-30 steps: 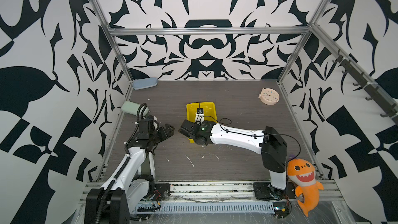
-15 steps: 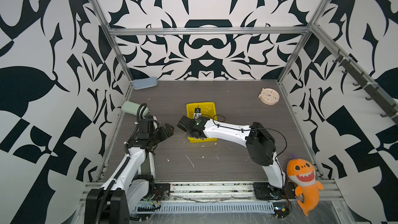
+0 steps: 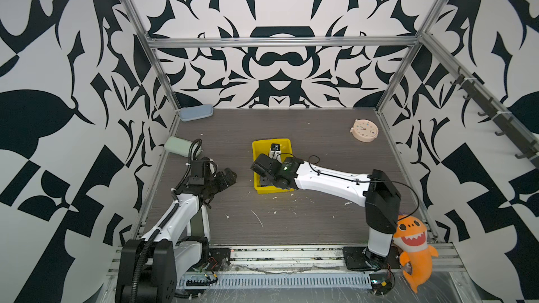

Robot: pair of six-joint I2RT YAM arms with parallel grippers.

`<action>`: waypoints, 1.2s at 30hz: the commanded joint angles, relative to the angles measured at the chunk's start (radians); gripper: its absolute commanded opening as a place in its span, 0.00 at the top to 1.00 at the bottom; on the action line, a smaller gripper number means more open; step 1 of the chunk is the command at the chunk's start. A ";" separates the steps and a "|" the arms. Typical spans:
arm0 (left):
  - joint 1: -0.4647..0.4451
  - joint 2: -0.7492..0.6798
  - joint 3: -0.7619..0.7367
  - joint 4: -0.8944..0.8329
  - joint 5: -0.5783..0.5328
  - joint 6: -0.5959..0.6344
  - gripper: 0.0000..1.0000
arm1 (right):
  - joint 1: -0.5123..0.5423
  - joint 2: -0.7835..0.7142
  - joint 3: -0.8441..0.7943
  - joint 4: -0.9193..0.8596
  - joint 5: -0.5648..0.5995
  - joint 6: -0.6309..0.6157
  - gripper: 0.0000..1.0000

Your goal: Put the screwdriver in the bin

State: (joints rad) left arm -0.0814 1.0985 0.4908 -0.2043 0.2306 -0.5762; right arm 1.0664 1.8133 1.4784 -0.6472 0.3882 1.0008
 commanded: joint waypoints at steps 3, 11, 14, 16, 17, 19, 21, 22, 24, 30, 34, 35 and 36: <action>0.000 0.003 0.026 -0.004 0.025 0.004 0.01 | 0.000 -0.195 -0.161 0.043 0.174 -0.048 0.62; -0.001 -0.042 0.011 -0.009 0.000 -0.005 0.01 | 0.000 -0.373 -0.310 -0.059 0.554 -0.277 0.37; 0.000 -0.049 0.010 -0.002 0.010 -0.003 0.01 | 0.000 -0.447 -0.424 -0.097 0.609 -0.295 0.33; 0.000 -0.042 0.011 0.003 0.018 -0.002 0.01 | 0.000 -0.510 -0.537 0.010 0.665 -0.336 0.33; -0.001 -0.035 0.013 0.001 0.021 -0.002 0.01 | 0.000 -0.552 -0.610 0.091 0.703 -0.372 0.32; 0.000 -0.017 0.018 0.003 0.024 -0.001 0.01 | -0.002 -0.637 -0.712 0.283 0.752 -0.507 0.31; 0.000 0.005 0.026 0.005 0.029 0.001 0.01 | -0.006 -0.726 -0.819 0.512 0.779 -0.708 0.31; -0.001 0.014 0.030 0.005 0.032 0.004 0.01 | -0.014 -0.772 -0.874 0.645 0.794 -0.839 0.31; 0.000 0.030 0.036 0.005 0.042 0.006 0.01 | -0.039 -0.849 -0.974 0.886 0.792 -1.075 0.26; 0.000 0.007 0.028 0.006 0.027 0.004 0.01 | -0.196 -1.068 -1.221 1.106 0.455 -1.427 0.00; 0.000 -0.022 0.019 0.008 0.018 0.001 0.01 | -0.326 -1.148 -1.333 1.189 0.345 -1.418 0.00; 0.000 -0.024 0.017 0.008 0.019 0.001 0.01 | -0.371 -1.143 -1.346 1.195 0.328 -1.397 0.00; 0.000 -0.022 0.017 0.008 0.021 0.001 0.01 | -0.406 -1.132 -1.354 1.202 0.304 -1.377 0.00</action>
State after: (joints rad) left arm -0.0814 1.0908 0.4957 -0.1982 0.2523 -0.5762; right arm 0.7315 0.6792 0.1352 0.4160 0.7990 -0.3401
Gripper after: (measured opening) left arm 0.993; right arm 0.996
